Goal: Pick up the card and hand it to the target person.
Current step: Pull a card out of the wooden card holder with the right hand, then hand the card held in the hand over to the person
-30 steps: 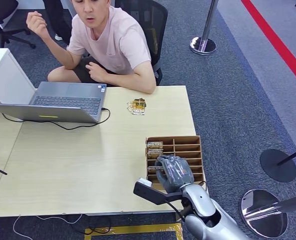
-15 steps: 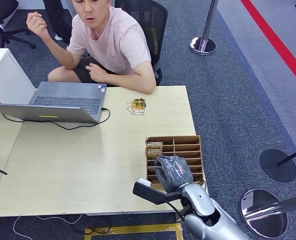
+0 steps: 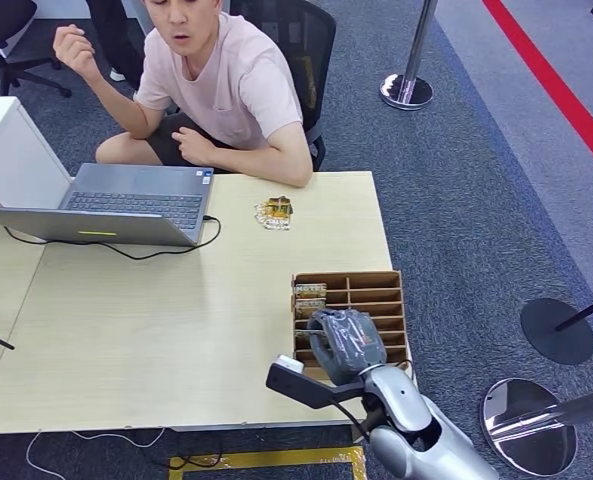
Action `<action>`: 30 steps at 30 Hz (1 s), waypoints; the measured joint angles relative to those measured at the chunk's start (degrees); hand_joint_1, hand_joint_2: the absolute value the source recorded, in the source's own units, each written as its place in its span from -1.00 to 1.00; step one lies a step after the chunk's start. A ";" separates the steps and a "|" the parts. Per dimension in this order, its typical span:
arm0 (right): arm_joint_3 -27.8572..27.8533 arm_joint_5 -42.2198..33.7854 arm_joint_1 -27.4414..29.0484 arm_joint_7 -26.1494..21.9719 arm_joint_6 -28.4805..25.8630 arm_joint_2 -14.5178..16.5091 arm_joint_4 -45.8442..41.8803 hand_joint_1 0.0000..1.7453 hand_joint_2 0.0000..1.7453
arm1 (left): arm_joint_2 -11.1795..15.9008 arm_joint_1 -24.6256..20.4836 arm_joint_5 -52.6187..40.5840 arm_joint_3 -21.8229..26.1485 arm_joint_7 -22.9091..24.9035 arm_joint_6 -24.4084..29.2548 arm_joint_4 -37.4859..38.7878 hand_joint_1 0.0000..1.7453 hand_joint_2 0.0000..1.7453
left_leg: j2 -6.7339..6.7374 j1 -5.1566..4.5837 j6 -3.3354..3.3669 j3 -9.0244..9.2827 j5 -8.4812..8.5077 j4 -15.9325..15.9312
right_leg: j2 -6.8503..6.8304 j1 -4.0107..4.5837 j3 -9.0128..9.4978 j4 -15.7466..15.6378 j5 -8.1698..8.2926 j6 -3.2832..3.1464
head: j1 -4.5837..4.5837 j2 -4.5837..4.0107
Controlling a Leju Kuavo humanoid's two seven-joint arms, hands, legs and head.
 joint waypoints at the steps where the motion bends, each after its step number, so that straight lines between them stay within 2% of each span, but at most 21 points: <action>1: -0.04 -0.20 -0.05 -0.36 -0.56 -0.01 -0.31 1.00 1.00 | 0.00 0.00 0.00 0.11 0.03 -0.02 0.00 -1.00 1.00 | 0.00 0.00 0.00 0.00 0.00 0.00 | 0.00 0.00 0.00 0.00 0.00 0.00 | 0.00 0.00; 12: -5.28 0.20 -0.39 -4.23 -6.03 -0.04 -8.44 1.00 1.00 | 0.00 0.00 0.39 0.72 0.07 -0.02 0.00 -1.00 1.00 | 0.00 0.00 0.00 0.00 0.00 0.00 | 0.00 0.00 -0.01 0.00 0.00 0.00 | 0.00 0.00; 19: -7.73 0.25 -1.10 -6.08 -8.41 -0.07 -10.54 1.00 1.00 | -0.01 -0.01 0.72 0.83 0.07 0.05 0.00 -1.00 1.00 | 0.00 0.00 0.00 -0.01 0.00 0.00 | 0.00 0.00 -0.01 0.00 0.00 0.00 | 0.01 0.00; 22: -8.21 0.07 -2.73 -8.90 -12.20 0.12 -10.21 1.00 1.00 | -0.03 -0.04 0.67 0.84 0.07 0.10 0.00 -1.00 1.00 | 0.00 0.00 0.00 -0.02 0.00 0.00 | 0.01 0.00 -0.01 0.01 0.00 0.00 | 0.01 -0.01; 25: -8.52 1.70 -5.77 -12.35 -18.29 1.41 -7.23 1.00 1.00 | -0.05 -0.19 0.18 0.83 -0.14 0.11 0.00 -1.00 1.00 | 0.01 0.01 -0.01 -0.01 0.01 0.00 | 0.05 0.00 0.00 0.01 0.01 0.00 | 0.02 0.00; 28: -8.57 6.35 -9.57 -14.56 -26.15 4.08 0.10 1.00 1.00 | -0.08 -0.47 -0.86 0.80 -0.54 0.10 0.00 -1.00 1.00 | 0.02 0.03 -0.07 0.00 0.05 0.00 | 0.08 0.02 0.01 0.03 0.04 0.01 | 0.01 0.00; 30: -8.79 10.44 -11.85 -15.06 -29.47 6.18 5.77 1.00 1.00 | -0.09 -0.59 -1.34 0.79 -0.67 0.09 0.00 -1.00 1.00 | 0.02 0.04 -0.08 0.01 0.07 0.00 | 0.09 0.02 0.01 0.04 0.05 0.00 | 0.01 0.00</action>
